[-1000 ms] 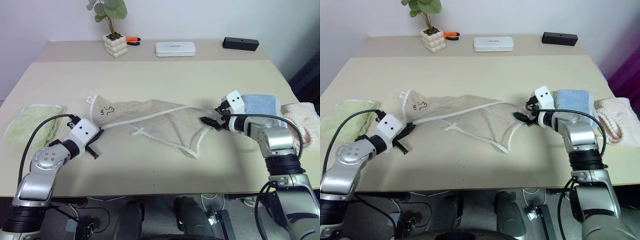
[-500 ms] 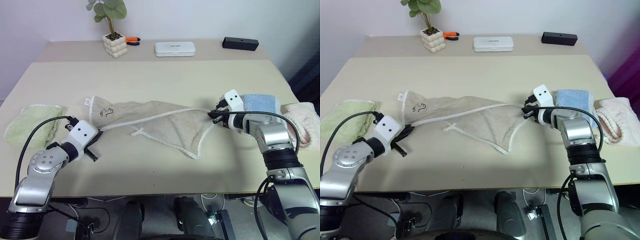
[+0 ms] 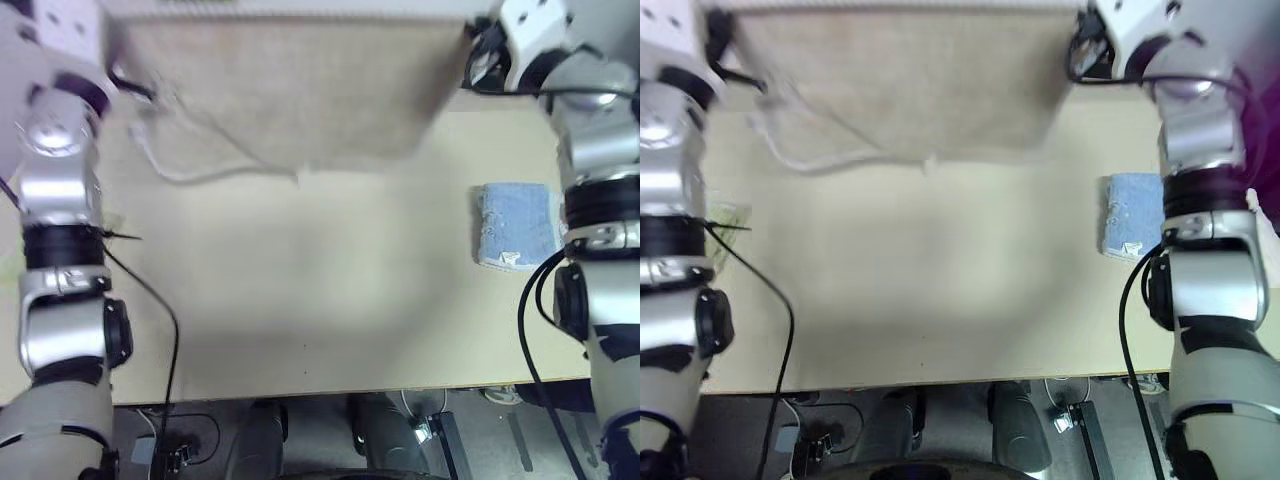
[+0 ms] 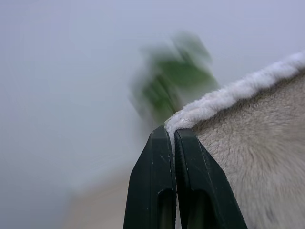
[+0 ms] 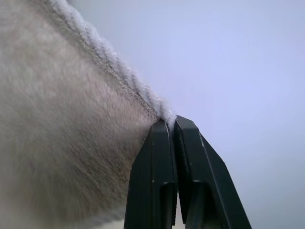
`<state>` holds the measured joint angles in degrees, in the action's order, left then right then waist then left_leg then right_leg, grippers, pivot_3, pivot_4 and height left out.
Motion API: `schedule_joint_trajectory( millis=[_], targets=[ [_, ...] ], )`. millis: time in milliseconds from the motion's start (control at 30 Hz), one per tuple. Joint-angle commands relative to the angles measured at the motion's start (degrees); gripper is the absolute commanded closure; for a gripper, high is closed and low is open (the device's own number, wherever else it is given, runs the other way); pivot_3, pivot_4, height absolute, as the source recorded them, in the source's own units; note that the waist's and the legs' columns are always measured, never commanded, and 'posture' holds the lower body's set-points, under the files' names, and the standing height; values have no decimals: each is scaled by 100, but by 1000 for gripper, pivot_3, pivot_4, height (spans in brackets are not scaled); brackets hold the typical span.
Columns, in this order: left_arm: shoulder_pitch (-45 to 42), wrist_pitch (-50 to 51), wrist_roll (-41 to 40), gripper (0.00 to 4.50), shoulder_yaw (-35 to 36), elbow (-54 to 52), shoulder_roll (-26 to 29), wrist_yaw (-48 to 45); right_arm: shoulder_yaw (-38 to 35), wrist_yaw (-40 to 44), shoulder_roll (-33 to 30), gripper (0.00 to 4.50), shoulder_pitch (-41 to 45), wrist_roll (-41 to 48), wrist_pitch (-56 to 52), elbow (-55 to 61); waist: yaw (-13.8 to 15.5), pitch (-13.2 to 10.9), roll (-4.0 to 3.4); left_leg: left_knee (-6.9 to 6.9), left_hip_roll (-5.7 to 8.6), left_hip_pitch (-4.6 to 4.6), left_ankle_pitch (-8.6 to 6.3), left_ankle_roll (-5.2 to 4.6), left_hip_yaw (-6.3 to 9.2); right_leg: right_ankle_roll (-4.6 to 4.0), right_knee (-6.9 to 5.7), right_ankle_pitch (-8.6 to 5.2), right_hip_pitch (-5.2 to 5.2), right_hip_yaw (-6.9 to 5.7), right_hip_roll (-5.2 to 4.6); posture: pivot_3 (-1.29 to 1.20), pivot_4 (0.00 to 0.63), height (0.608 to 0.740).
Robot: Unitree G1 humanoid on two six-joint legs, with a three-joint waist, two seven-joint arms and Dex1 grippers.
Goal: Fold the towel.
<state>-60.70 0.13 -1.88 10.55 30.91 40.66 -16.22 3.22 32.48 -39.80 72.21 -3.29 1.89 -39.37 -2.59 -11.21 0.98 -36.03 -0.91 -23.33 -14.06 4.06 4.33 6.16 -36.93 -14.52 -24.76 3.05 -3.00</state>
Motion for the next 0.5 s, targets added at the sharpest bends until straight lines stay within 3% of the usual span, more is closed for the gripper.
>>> schedule_joint_trajectory(
  millis=[33,100,200,300,500],
  targets=[
    [167,109,-272,4500,376,85,270,-226,-238,471,-236,4457,-248,230,1,362,-16,0,-1,1,0,0,-5,-9,-10,1,0,-1,-4,0,-3,0,150,737],
    [828,461,-577,4500,382,-582,423,-892,-284,938,-312,4457,-690,516,-225,1091,-31,-3,-4,2,0,-7,-7,-12,-20,1,1,-1,-14,0,-8,0,150,737],
    [2796,1325,-1195,4500,514,-2226,812,-2065,-317,1819,-521,4457,-1899,1209,-1011,2678,-97,-4,-7,-4,0,-9,-8,-14,-36,1,-16,-1,-21,2,-20,0,150,737],
    [4195,1574,-1391,4500,820,-3300,1112,-2492,-398,2285,-849,4457,-2840,1602,-1668,3729,-122,-10,-5,-9,-1,-10,-18,-31,-37,1,-18,-2,-18,2,-24,0,150,737],
    [6374,2928,-2294,4500,2243,-4802,1504,-3470,-1058,3323,-1923,4457,-4569,2749,-3158,5280,12,-15,-4,-43,-2,37,-12,-23,-36,-15,-28,-2,29,1,-20,0,150,737]
  ],
)
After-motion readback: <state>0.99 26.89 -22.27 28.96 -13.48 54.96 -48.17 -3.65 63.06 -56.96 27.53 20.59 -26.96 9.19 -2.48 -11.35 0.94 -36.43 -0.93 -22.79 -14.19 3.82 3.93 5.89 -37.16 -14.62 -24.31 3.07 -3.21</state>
